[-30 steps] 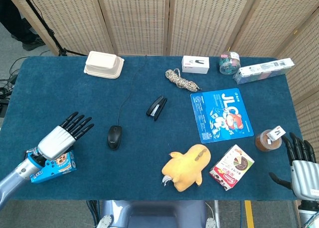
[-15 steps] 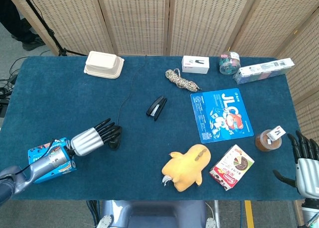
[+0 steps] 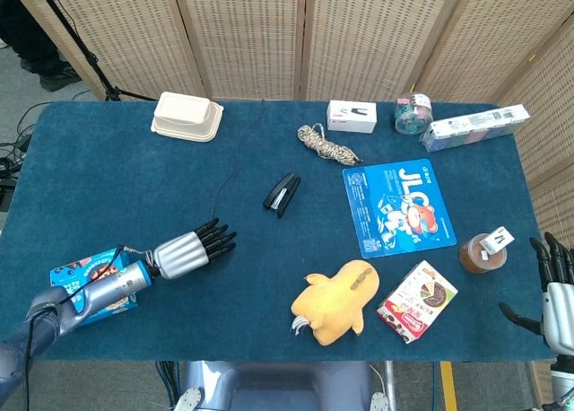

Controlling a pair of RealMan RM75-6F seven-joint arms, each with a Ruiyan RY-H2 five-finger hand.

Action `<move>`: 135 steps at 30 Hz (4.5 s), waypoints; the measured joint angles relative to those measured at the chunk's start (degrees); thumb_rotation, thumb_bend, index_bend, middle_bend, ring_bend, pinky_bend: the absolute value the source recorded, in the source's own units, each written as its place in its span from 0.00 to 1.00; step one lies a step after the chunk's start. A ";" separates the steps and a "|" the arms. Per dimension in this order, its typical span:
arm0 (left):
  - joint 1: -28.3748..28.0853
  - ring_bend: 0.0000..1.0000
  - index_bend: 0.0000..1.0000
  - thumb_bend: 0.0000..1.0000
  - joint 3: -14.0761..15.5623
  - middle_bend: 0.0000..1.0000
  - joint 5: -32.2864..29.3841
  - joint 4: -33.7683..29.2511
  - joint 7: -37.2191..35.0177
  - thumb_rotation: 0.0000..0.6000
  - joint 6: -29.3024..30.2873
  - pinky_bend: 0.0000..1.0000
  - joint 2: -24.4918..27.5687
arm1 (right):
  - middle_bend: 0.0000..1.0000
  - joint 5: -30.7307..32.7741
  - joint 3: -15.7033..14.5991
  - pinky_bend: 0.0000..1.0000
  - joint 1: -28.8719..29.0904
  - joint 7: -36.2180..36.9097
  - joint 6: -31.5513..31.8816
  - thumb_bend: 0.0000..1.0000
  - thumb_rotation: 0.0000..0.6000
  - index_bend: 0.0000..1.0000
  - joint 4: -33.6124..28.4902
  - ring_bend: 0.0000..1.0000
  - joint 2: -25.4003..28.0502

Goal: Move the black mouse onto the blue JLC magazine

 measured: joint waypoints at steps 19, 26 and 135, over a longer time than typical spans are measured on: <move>-1.47 0.36 0.44 0.44 0.08 0.39 -3.80 0.92 -0.29 1.00 7.38 0.46 -1.86 | 0.00 -0.25 -0.09 0.00 0.11 1.14 -0.25 0.00 1.00 0.00 -0.31 0.00 0.39; -5.74 0.36 0.44 0.44 -3.45 0.39 -6.10 -10.24 4.38 1.00 5.37 0.46 -1.52 | 0.00 -0.16 -0.03 0.00 0.08 1.86 -0.30 0.00 1.00 0.00 -0.27 0.00 0.77; 34.37 0.00 0.00 0.27 -8.62 0.00 -32.87 -61.33 -17.10 1.00 14.42 0.00 44.00 | 0.00 -16.91 -2.01 0.00 59.32 -2.20 -51.80 0.00 1.00 0.10 33.23 0.00 -26.79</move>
